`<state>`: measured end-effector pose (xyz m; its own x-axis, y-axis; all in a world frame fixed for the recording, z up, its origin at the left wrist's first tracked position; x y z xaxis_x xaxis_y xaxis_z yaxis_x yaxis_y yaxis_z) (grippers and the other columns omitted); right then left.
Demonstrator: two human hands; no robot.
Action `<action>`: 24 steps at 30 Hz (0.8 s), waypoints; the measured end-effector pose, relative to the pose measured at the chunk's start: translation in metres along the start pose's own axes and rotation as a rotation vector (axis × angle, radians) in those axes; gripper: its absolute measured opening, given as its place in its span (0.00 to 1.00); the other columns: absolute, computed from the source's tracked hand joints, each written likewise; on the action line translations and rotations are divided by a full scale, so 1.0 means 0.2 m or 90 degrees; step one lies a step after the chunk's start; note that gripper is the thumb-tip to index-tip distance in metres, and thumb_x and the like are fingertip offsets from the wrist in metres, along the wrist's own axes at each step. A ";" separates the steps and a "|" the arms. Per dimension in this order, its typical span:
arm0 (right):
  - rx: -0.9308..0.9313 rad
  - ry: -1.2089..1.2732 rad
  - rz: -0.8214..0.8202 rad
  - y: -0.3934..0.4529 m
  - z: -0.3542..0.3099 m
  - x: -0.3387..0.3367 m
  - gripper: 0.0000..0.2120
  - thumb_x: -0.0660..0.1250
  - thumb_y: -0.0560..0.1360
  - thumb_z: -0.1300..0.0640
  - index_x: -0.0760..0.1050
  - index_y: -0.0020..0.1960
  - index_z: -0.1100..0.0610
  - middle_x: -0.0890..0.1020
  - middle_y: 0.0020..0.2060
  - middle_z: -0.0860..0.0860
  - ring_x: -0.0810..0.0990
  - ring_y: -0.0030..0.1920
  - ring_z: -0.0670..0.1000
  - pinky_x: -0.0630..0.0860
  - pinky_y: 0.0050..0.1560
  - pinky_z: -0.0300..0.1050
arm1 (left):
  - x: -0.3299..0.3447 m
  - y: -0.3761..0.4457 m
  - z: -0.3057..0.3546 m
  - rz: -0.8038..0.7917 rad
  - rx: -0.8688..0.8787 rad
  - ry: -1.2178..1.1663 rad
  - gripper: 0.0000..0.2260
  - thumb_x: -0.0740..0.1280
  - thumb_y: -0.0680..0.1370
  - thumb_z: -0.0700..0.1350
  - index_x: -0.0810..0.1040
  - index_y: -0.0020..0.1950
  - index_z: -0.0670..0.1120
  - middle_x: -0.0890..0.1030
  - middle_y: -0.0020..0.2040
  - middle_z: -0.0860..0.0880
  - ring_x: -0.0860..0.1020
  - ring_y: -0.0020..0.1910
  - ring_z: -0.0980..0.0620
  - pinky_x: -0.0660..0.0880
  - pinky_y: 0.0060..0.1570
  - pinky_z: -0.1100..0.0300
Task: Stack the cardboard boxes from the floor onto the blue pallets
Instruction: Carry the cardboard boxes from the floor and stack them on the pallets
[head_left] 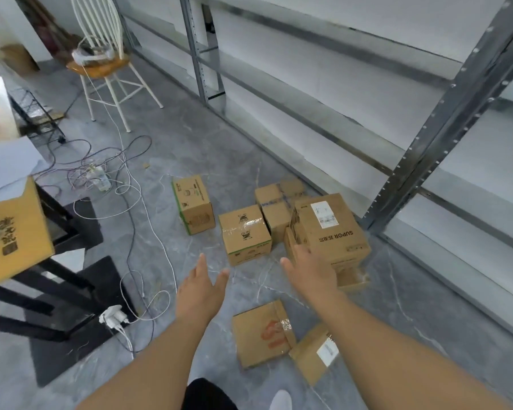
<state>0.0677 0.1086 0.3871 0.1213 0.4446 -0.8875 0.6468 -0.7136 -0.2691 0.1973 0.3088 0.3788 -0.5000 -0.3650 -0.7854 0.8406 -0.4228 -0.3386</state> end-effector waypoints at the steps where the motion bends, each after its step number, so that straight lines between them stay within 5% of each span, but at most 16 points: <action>1: 0.005 0.002 -0.005 0.06 -0.01 0.01 0.17 0.56 0.77 0.43 0.70 0.55 0.56 0.76 0.53 0.53 0.75 0.52 0.55 0.70 0.46 0.47 | 0.00 0.06 0.00 -0.005 -0.004 -0.005 0.32 0.56 0.78 0.60 0.49 0.77 0.48 0.61 0.74 0.44 0.61 0.72 0.43 0.60 0.69 0.47; 14: 0.198 0.048 -0.091 0.92 0.04 0.30 0.23 0.57 0.76 0.40 0.67 0.65 0.52 0.73 0.58 0.51 0.74 0.57 0.54 0.72 0.53 0.49 | 0.31 1.15 0.12 -0.174 -0.010 -0.047 0.31 0.58 0.78 0.57 0.49 0.77 0.50 0.61 0.74 0.43 0.62 0.71 0.42 0.62 0.67 0.47; 24: 0.258 0.056 -0.205 1.73 0.18 1.01 0.31 0.58 0.76 0.39 0.59 0.73 0.52 0.67 0.69 0.53 0.67 0.68 0.54 0.71 0.62 0.53 | 0.73 2.05 -0.30 -0.206 -0.116 -0.024 0.33 0.62 0.78 0.54 0.50 0.77 0.46 0.59 0.75 0.42 0.59 0.73 0.42 0.59 0.69 0.48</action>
<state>0.2899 -0.0674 0.1007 0.0380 0.7075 -0.7057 0.3211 -0.6774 -0.6618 0.4815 0.1328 0.0950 -0.7503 -0.2683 -0.6042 0.6595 -0.3674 -0.6558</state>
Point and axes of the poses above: each hand's wrist, its own y-axis towards the middle knuckle, its own x-axis out of the palm, z = x × y, the point moved 8 cm from there along y, towards the middle knuckle
